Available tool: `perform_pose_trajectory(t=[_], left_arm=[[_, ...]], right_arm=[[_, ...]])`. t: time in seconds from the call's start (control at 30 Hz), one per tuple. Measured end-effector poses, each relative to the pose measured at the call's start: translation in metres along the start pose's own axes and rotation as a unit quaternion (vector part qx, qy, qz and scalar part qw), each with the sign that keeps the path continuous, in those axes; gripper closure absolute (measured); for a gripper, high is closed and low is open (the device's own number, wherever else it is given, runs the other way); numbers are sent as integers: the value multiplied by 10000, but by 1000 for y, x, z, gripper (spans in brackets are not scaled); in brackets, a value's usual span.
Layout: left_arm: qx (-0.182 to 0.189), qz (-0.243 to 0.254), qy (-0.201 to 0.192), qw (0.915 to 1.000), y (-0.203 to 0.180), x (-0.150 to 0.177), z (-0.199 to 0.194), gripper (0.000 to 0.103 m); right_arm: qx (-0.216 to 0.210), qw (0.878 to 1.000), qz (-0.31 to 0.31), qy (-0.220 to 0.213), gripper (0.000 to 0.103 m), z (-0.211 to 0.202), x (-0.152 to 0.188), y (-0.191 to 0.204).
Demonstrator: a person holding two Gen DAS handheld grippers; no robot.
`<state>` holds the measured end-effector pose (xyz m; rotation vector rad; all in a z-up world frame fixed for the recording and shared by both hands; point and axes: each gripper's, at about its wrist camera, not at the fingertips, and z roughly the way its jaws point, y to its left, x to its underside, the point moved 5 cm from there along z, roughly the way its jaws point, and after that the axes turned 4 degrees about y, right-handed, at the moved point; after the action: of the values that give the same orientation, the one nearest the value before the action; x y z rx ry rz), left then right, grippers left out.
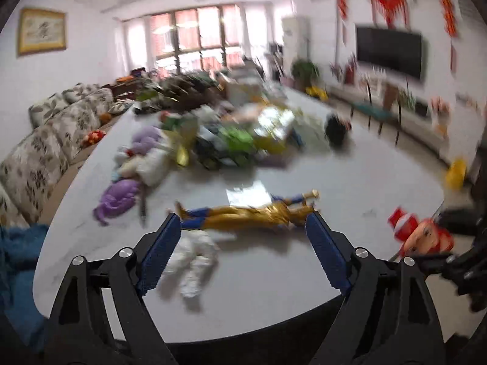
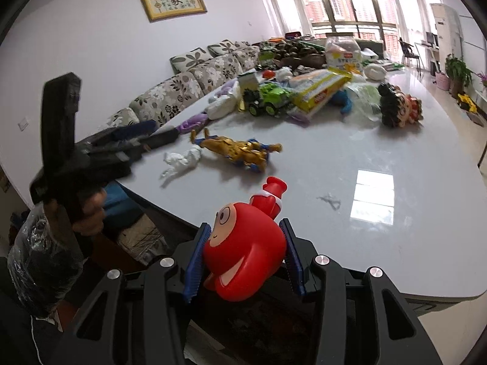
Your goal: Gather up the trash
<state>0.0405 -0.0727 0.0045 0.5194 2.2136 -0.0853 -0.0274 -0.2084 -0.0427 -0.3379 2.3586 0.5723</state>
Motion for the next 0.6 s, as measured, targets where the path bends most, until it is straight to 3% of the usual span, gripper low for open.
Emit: perform_pose_trajectory(t=[0.03, 0.07, 0.1, 0.17, 0.27, 0.37, 0.43, 0.47, 0.5, 0.53, 0.57, 0.6], left_arm=[[-171, 33, 153, 9997, -4, -1, 10, 19], [-187, -250, 457, 9985, -4, -2, 25, 19], [80, -613, 618, 9962, -2, 0, 32, 19], [798, -1650, 769, 9801, 7, 1, 40, 19], [1079, -3038, 879, 9425, 21, 3, 54, 19], [955, -3767, 1457, 9098, 24, 6, 84, 20], [334, -4040, 1405, 9033, 33, -2, 88, 19], [73, -4184, 1523, 8953, 39, -2, 94, 20], [-128, -4280, 1512, 8909, 47, -6, 98, 24], [-188, -4290, 1518, 8902, 53, -9, 101, 52], [-60, -4258, 1576, 8910, 56, -11, 108, 76], [479, -4261, 1591, 8893, 57, -12, 117, 80]], right_arm=[[2, 10000, 51, 6, 57, 0, 1, -3], [12, 10000, 95, 1, 57, -1, 1, -6], [32, 9999, 132, -26, 57, -4, 1, -10], [56, 9998, 170, -51, 57, -7, 2, -14], [89, 9996, 263, -46, 57, -9, 2, -24], [99, 9993, 358, 19, 57, -6, 2, -36], [97, 9991, 400, 40, 57, -5, 2, -40], [67, 9991, 428, 42, 57, -5, 2, -42], [37, 9990, 453, 33, 57, -5, 2, -43], [17, 9989, 469, 25, 57, -5, 3, -44], [-6, 9988, 484, 17, 57, -6, 3, -45], [-16, 9988, 497, 0, 57, -7, 4, -46]])
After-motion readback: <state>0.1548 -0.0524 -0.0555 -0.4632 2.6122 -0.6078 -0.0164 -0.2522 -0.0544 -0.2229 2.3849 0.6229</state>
